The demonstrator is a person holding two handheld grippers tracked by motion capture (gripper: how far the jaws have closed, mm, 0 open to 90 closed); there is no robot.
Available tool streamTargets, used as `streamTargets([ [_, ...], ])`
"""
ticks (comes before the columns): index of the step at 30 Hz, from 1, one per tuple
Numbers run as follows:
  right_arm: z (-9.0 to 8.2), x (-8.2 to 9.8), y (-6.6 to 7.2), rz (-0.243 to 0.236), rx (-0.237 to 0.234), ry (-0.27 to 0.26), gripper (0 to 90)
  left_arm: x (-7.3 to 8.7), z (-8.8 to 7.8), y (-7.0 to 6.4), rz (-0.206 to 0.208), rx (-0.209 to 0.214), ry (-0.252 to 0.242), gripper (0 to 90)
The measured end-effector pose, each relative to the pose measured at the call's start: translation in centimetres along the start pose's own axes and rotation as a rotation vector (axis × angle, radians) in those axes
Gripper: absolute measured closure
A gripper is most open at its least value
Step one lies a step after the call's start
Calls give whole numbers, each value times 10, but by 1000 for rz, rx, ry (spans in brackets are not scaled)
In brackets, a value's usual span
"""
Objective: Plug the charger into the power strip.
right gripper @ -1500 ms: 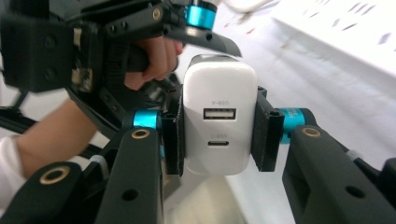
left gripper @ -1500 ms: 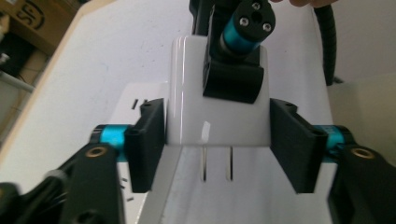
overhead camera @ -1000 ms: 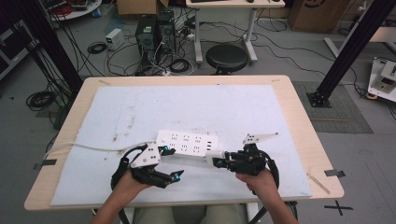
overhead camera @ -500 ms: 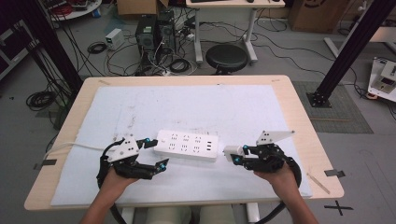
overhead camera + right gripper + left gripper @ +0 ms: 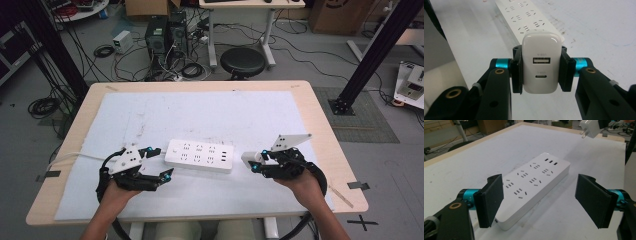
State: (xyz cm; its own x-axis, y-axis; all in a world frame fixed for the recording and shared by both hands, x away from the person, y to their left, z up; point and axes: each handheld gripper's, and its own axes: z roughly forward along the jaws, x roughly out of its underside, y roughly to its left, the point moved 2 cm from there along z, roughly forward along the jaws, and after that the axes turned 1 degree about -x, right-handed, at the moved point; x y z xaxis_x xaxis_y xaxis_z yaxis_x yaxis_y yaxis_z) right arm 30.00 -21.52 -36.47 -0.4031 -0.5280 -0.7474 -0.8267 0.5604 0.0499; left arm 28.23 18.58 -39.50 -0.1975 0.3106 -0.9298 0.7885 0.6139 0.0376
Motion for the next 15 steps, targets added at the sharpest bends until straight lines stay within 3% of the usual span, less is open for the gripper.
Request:
streamTargets([
  [12,3,-33,0,-101,3,62,635,0,-6,4,-33,-60,-12,229],
  [15,6,-41,-2,-133,0,86,635,1,-5,3,-31,-58,-7,229],
])
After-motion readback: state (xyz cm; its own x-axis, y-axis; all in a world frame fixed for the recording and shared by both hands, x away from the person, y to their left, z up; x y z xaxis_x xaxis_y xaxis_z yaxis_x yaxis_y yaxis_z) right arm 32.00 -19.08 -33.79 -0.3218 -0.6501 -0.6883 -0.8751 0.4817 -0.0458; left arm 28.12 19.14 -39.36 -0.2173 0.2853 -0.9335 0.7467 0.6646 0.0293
